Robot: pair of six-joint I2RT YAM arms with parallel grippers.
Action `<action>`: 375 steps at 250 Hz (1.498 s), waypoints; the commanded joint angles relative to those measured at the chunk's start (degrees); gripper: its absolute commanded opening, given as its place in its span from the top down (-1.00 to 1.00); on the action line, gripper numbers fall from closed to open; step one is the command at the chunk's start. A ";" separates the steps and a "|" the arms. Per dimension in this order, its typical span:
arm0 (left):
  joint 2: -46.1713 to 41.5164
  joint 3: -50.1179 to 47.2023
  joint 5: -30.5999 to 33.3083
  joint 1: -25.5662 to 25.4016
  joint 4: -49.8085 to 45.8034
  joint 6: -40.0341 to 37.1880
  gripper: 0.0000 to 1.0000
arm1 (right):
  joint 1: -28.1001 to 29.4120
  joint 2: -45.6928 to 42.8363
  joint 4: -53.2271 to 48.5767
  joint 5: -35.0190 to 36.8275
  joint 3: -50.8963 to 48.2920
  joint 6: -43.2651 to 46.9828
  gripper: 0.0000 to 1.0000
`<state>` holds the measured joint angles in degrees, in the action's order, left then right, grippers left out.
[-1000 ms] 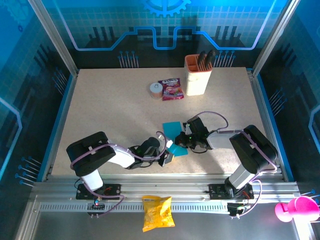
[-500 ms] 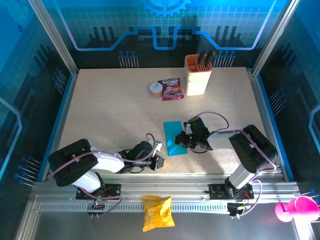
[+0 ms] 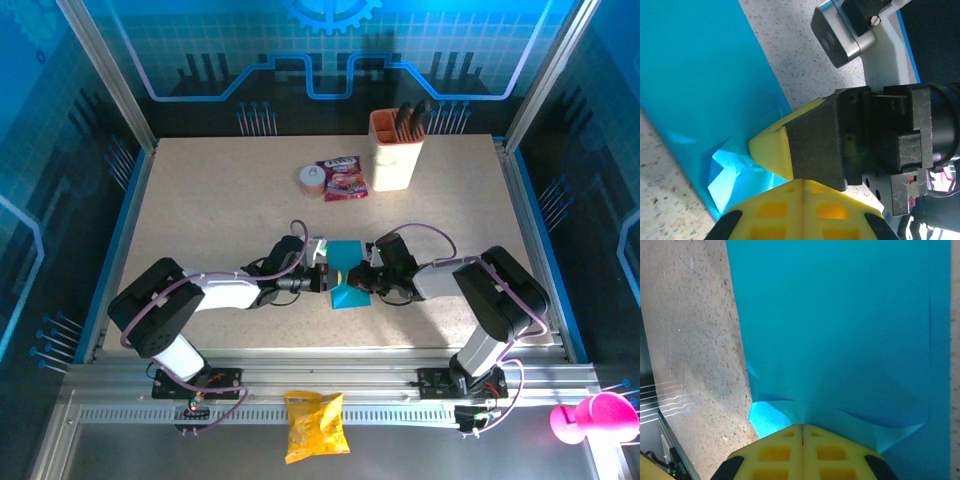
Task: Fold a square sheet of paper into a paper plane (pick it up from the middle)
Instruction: Fold the triangle a second time at the center of the table.
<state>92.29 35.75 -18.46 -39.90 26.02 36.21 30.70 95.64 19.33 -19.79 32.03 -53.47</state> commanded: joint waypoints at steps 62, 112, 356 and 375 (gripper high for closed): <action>4.58 -1.82 -3.58 0.17 7.01 4.54 1.00 | 0.16 3.95 -8.17 5.20 -3.23 0.23 1.00; 7.84 -1.21 -2.27 0.17 8.52 4.95 1.00 | 0.15 3.62 -8.69 5.28 -3.21 0.32 1.00; 13.83 2.76 6.09 3.86 5.06 4.83 1.00 | 0.77 3.42 -9.05 5.84 -4.59 0.71 1.00; 13.79 2.97 6.98 4.37 3.51 4.86 1.00 | 0.81 3.45 -9.05 5.90 -4.63 0.50 1.00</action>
<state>104.16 37.06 -16.47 -37.06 33.01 42.11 30.74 95.59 21.10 -19.64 31.05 -53.60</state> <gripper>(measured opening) 0.055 0.049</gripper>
